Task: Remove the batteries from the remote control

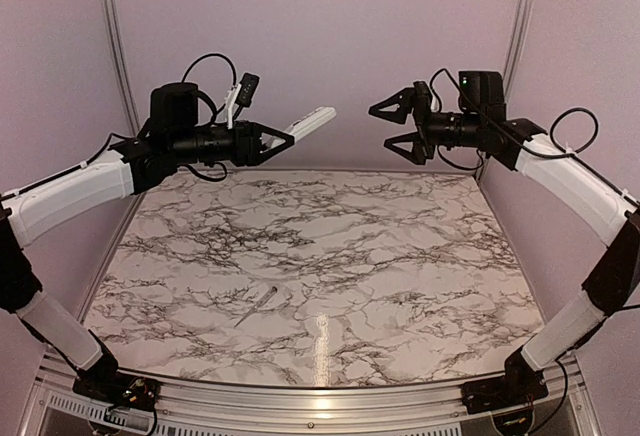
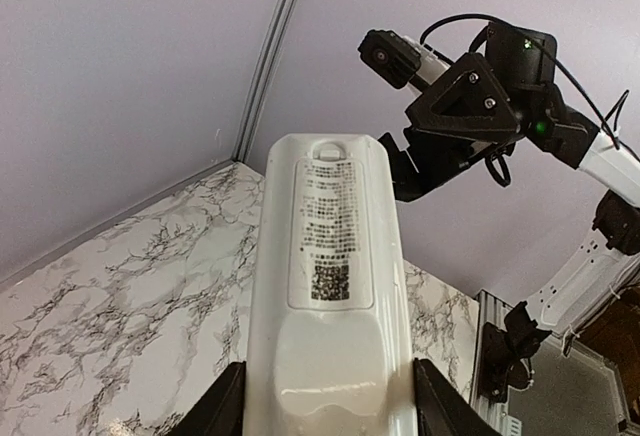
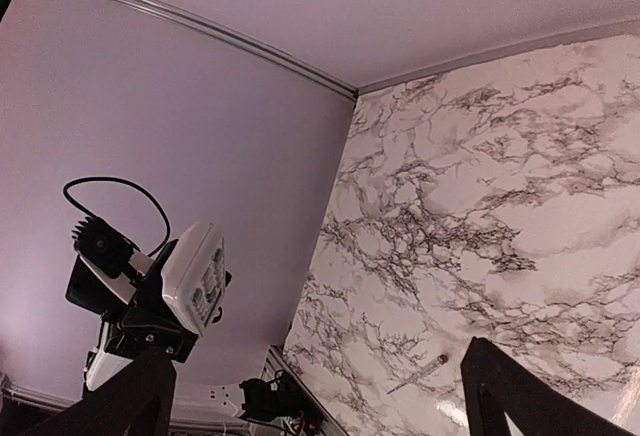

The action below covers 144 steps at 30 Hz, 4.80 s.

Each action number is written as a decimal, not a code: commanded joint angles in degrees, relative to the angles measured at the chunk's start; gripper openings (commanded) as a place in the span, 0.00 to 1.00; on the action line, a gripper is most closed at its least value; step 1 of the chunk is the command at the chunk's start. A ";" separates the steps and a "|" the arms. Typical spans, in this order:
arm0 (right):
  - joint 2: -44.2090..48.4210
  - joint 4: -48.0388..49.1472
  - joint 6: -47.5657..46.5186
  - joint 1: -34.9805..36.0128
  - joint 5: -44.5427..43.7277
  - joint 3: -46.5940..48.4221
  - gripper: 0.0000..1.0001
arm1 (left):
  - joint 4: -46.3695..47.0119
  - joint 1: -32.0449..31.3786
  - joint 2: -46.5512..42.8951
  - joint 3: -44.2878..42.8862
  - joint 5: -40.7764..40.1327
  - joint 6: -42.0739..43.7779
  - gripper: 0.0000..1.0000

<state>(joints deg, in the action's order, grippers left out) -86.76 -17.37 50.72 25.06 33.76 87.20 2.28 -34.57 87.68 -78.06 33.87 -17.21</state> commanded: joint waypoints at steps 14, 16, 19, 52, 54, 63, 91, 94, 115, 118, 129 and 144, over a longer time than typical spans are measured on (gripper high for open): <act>-8.24 -26.03 -7.65 -2.16 21.76 15.54 0.98 | -0.66 -6.04 -7.64 9.11 -1.76 36.97 0.00; -8.31 -28.10 -8.99 -2.04 22.25 15.52 0.98 | -1.84 -6.10 -7.28 8.91 -0.03 37.65 0.00; -8.52 -31.40 -11.37 -1.43 21.96 15.36 0.98 | -1.54 -6.20 -7.48 9.65 1.43 38.92 0.00; -7.66 -20.33 -6.60 10.98 20.95 11.09 0.54 | 3.92 -8.66 -4.46 11.50 2.83 36.27 0.00; -7.47 -20.49 -6.74 10.97 20.87 10.86 0.53 | 3.94 -8.91 -4.52 11.53 2.41 36.12 0.00; -6.68 -20.61 -6.76 11.06 20.92 9.43 0.28 | 5.00 -9.65 -4.29 12.28 0.05 35.63 0.00; -2.40 -0.32 -5.39 8.57 5.64 0.62 0.00 | 0.24 -9.67 -17.56 15.06 -28.17 10.12 0.99; -2.04 2.50 -6.40 7.38 6.89 0.23 0.00 | -2.00 -9.54 -19.61 15.01 -32.12 1.12 0.99; 6.00 16.75 -6.10 7.26 18.32 -12.33 0.00 | -10.31 -4.34 -22.57 15.23 -3.90 -23.16 0.99; 6.28 18.91 -3.78 8.85 19.76 -12.36 0.00 | -8.86 -4.10 -22.73 14.93 -0.04 -24.27 0.99; 6.18 19.76 -2.71 12.38 22.79 -10.83 0.00 | -6.95 -4.02 -16.37 11.55 12.57 -25.12 0.92; 2.32 22.51 -4.60 12.47 26.33 -9.68 0.00 | 8.90 -4.53 -8.30 10.63 17.86 -35.00 0.68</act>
<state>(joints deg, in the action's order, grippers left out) -84.33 1.13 46.28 37.12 59.11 75.29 6.35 -38.89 78.02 -65.63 49.58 -50.09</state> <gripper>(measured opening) 0.215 0.708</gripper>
